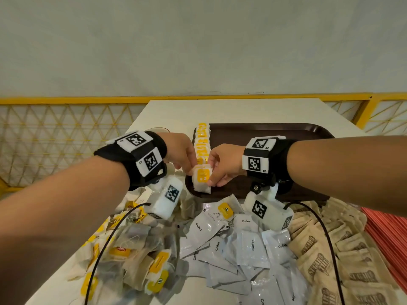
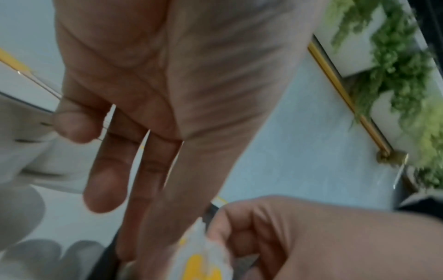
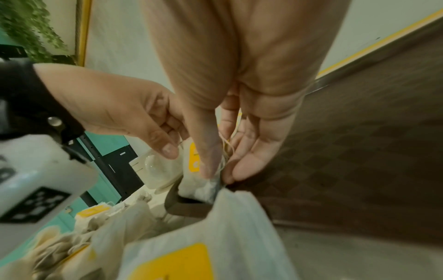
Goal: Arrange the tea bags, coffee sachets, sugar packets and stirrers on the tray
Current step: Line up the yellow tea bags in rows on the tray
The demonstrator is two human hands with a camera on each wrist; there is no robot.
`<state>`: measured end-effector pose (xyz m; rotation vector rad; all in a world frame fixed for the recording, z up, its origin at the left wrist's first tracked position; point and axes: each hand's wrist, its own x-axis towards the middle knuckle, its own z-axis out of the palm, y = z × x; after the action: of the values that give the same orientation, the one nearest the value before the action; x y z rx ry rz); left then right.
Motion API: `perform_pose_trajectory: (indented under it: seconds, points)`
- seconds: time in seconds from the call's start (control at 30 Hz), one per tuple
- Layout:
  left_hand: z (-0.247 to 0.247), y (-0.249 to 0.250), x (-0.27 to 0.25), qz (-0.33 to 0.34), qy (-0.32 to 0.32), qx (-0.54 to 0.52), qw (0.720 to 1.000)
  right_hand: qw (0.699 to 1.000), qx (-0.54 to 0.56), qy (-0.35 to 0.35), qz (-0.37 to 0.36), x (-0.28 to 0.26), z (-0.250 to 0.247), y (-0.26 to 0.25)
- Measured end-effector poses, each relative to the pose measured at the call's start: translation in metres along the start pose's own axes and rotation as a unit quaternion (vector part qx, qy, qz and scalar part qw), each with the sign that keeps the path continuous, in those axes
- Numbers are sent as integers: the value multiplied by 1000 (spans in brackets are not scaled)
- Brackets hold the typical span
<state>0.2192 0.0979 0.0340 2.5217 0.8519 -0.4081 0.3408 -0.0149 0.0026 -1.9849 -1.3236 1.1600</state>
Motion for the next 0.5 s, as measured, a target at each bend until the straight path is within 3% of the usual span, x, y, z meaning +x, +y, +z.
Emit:
perform_pose_trajectory:
  seconds: [0.27,0.5]
  points:
    - [6,3,9,-30,41,-20,999,997,-50,55,-23,-1,3,0]
    - [2,12,10,-51,20,0,999,996,-45,69,-28,0,3,0]
